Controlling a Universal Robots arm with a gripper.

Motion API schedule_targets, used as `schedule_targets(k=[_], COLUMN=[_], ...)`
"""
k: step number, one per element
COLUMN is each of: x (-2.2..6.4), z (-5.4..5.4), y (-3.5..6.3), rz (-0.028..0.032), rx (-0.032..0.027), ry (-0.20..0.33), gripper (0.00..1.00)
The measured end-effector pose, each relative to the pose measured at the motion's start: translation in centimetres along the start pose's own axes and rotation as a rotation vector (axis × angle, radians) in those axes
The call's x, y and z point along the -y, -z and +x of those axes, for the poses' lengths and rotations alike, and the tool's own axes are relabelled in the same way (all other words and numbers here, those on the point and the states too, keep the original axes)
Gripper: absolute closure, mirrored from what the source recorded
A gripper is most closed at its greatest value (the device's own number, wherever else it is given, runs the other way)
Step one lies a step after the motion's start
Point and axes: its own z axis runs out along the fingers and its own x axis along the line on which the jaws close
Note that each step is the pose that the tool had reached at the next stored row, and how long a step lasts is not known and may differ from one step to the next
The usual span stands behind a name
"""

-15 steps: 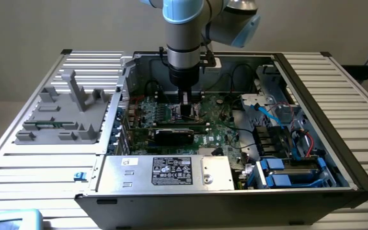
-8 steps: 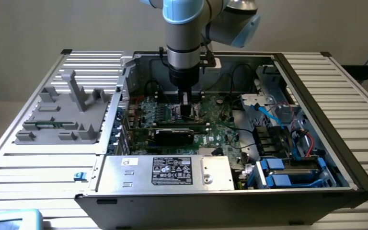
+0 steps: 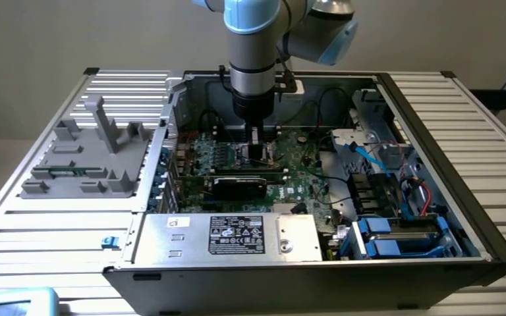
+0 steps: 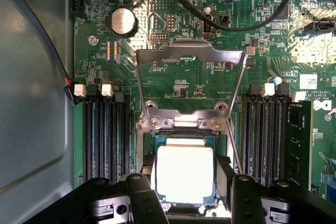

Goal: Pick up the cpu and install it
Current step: 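Place the cpu into insertion slot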

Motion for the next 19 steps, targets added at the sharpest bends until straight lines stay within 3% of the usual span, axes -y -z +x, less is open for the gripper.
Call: schedule_targets(k=[19], x=[0.0], z=[-0.01], y=[-0.11], rz=[-0.0017], rx=[0.0001], ry=[0.0], gripper=[0.44])
